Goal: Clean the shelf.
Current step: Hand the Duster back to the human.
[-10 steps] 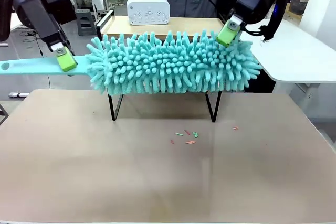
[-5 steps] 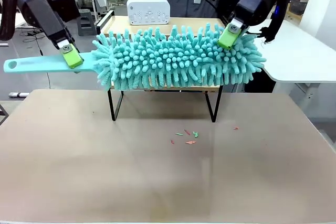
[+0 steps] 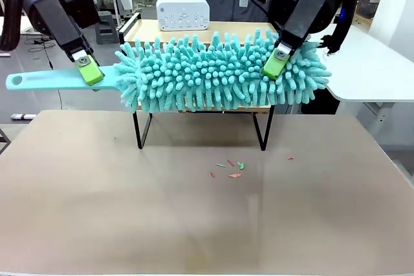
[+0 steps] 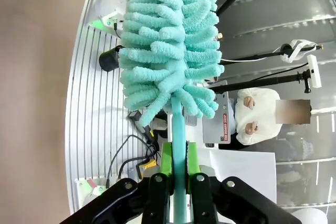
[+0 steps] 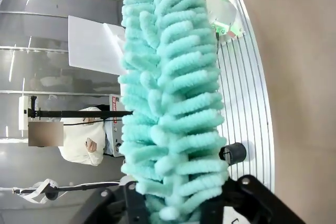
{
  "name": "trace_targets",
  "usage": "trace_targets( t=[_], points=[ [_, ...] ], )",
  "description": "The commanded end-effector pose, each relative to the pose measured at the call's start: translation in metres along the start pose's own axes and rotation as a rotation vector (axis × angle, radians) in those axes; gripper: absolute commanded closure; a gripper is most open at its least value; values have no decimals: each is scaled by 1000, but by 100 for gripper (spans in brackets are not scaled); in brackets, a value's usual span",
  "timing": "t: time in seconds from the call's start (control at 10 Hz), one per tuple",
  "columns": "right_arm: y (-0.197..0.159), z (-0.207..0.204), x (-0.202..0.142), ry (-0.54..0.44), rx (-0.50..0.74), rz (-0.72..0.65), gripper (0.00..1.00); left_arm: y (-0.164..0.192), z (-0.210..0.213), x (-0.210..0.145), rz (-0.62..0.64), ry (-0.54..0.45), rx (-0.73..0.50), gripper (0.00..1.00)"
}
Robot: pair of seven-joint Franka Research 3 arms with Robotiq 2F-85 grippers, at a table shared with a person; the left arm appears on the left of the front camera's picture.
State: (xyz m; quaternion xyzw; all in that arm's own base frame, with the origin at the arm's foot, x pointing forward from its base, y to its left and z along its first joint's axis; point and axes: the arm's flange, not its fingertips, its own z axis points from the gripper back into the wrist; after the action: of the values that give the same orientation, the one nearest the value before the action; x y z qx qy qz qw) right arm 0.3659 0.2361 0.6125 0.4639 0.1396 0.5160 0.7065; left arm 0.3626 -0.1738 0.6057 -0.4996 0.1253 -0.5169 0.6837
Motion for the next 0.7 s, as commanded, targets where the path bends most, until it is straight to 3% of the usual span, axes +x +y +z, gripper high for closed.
trace_targets(
  t=[0.0,0.1,0.6],
  points=[
    [1,-1,0,13,-13,-8,95,-4,-3,1,-13,-12,-7,88],
    [1,-2,-1,9,-13,-6,100,-5,-4,1,-16,-8,-6,88],
    [0,-2,-3,9,-9,-10,100,-5,-6,1,-29,-9,-9,88]
  ],
)
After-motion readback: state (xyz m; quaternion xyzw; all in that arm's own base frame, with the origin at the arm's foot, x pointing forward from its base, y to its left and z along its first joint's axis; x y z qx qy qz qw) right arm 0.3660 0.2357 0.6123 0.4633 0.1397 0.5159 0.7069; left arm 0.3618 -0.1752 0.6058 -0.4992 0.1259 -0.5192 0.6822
